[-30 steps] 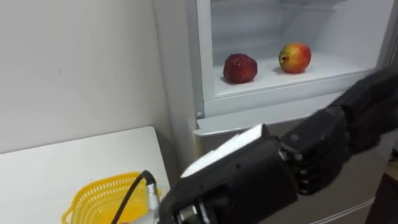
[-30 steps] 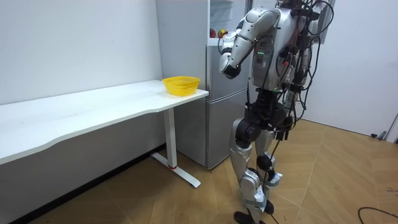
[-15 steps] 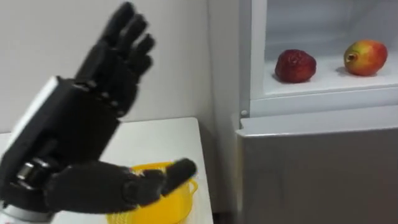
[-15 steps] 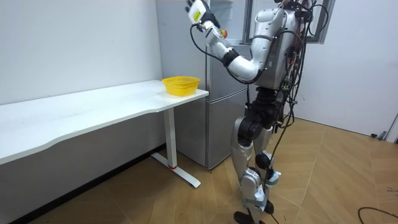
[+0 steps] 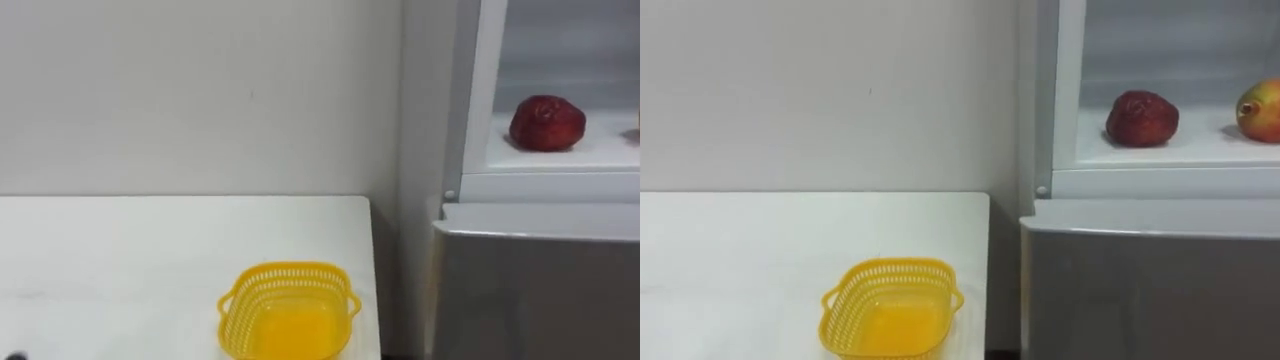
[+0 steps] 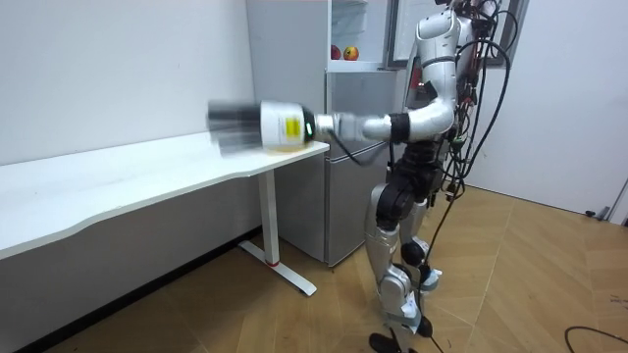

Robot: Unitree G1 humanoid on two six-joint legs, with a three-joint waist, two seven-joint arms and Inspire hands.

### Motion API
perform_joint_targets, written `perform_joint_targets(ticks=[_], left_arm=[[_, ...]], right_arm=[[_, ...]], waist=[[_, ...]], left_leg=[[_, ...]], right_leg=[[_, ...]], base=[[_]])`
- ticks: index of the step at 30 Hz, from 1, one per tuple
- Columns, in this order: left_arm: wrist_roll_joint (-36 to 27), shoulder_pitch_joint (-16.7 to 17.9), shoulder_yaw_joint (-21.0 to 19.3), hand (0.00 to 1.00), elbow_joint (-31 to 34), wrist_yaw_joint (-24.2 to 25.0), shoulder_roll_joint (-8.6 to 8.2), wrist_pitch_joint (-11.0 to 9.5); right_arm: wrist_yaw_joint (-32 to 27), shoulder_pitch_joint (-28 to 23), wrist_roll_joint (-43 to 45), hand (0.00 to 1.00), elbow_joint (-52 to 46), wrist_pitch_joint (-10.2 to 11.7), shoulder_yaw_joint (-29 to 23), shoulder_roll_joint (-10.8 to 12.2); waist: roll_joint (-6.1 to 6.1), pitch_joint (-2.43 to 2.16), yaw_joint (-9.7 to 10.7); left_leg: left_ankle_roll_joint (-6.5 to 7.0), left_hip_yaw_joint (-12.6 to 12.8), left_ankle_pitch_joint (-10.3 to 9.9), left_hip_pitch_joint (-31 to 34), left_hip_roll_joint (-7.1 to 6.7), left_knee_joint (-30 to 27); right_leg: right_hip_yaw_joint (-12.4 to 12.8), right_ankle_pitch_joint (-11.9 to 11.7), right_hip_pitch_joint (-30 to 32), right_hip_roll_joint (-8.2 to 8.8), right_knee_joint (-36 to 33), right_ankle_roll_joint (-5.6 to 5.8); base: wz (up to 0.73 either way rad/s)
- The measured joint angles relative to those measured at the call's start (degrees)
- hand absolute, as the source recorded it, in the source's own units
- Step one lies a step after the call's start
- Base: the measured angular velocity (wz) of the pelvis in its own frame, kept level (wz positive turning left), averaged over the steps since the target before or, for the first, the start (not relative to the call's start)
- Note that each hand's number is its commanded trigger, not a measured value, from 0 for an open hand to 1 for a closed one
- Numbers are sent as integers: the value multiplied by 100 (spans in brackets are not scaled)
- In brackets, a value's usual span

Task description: Retrieve from the upper fridge

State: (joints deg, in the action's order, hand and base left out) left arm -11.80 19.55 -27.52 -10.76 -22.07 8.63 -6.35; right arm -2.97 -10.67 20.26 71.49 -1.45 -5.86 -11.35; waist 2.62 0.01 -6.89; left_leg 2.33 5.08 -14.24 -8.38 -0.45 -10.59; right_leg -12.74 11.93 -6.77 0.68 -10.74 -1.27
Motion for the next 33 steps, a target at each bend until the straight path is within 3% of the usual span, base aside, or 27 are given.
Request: perform_joint_targets(ticks=[2, 6, 9, 13, 16, 21, 24, 27, 31, 33], left_arm=[[-208, 9, 98, 0, -1163, -190, -22, 3], [-688, 0, 283, 0, -3248, -404, -120, 8], [-663, 4, 357, 0, -4204, -400, -125, 11], [-647, -5, 489, 0, -4709, -368, -124, 7], [-539, -7, 855, 0, -4915, -285, -176, 1], [424, -159, 1356, 0, -5168, 25, -292, 9], [783, -339, 1609, 0, -5399, 200, -312, 5], [1024, -338, 1710, 0, -5409, 285, -316, 2], [1032, -223, 2006, 0, -5563, 328, -290, 17], [1229, -229, 2006, 0, -5611, 443, -289, 17]], right_arm=[[-36, 32, -29, 0, -53, 9, -9, 3], [-260, 218, -373, 0, -127, 19, -298, 63], [-529, 259, -1008, 0, -283, 144, -560, 69], [-739, 262, -1869, 0, -501, 326, -780, 79], [-966, 279, -2220, 0, -901, 453, -878, 152], [-1775, 240, -2386, 0, -3140, 564, -867, 569], [-2258, 251, -2219, 0, -4602, 734, -696, 629], [-2802, 134, -2180, 0, -5704, 822, -651, 662], [-3363, 16, -1995, 0, -6848, 925, -529, 653], [-3727, 117, -1738, 0, -7506, 1136, -524, 643]], waist=[[22, -5, 0], [-66, -29, 9], [-122, -20, 45], [-96, -9, 71], [-35, 16, 142], [3, 14, 357], [-34, 11, 364], [-111, -9, 371], [-104, -19, 377], [-125, -10, 357]], left_leg=[[1, -43, -1, -21, -13, 11], [2, -63, -1, -25, -18, 30], [11, -112, -7, -23, -26, 43], [16, -199, -8, -30, -39, 94], [17, -196, -5, -18, -37, 87], [19, -89, 25, 24, -32, 98], [20, -35, 25, -6, -31, 99], [19, -38, 25, 6, -34, 103], [19, -45, 26, 28, -27, 105], [19, -42, 26, 19, -27, 108]], right_leg=[[-1, 1, -24, 3, 4, 2], [1, 4, -27, 7, 16, 7], [-37, -7, -99, 4, 110, 20], [-91, -12, -129, 7, 110, 28], [-86, -12, -131, 7, 104, 28], [18, -9, -5, -1, 78, 22], [134, -10, -9, -14, 86, 23], [155, -13, 6, -18, 92, 26], [166, -15, 77, -52, 14, 29], [176, -15, 77, -54, 13, 29]], base=[[0], [0], [7], [9], [-1], [-10], [-16], [-8], [-9], [0]])
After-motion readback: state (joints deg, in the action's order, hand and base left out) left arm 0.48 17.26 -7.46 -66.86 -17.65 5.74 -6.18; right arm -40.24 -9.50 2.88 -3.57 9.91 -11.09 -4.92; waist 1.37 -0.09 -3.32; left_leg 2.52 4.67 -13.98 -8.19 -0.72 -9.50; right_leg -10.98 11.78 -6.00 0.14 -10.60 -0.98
